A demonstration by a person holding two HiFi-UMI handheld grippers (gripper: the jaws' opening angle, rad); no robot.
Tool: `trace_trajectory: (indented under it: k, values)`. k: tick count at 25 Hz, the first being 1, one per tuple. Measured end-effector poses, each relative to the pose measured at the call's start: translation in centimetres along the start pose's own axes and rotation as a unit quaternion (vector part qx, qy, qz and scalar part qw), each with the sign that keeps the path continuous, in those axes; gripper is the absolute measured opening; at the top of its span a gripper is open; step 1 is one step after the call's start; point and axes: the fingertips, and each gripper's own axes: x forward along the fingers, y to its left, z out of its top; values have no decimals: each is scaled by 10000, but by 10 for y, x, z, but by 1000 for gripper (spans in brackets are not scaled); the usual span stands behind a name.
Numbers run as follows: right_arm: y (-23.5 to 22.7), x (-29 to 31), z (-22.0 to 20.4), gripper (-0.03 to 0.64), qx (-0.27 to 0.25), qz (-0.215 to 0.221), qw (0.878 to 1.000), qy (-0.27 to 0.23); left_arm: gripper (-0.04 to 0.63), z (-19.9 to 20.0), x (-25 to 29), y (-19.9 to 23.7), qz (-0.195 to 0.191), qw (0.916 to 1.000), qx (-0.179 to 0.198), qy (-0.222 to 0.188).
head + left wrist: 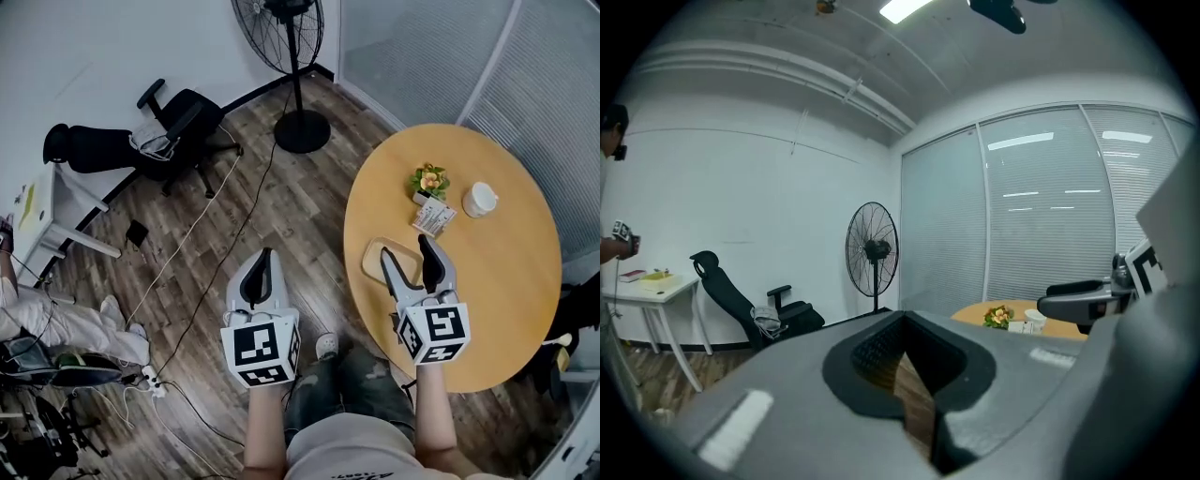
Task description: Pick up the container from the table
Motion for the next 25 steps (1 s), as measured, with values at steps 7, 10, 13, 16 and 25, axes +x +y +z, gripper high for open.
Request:
trace_trajectory:
  k: [7,10,13,16,25]
  values:
    - [-5,8,-20,304,-97,108,9990,428,2,-20,7,3,65,9994,-119,331]
    - [-8,13,-32,307,-172,202,9977,624,2,-32,10,1,113,9986,-160,491]
    - [-10,14,-52,311,-246,290,9951,913,2,-49,11,-4,151,9971,-217,714]
    - [-13,16,-72,314,-448,340,9912,1194,2,-65,12,-7,165,9955,-275,894]
    - [-16,17,-134,325,-671,555,9775,1920,2,-115,17,-21,73,9895,-461,1367]
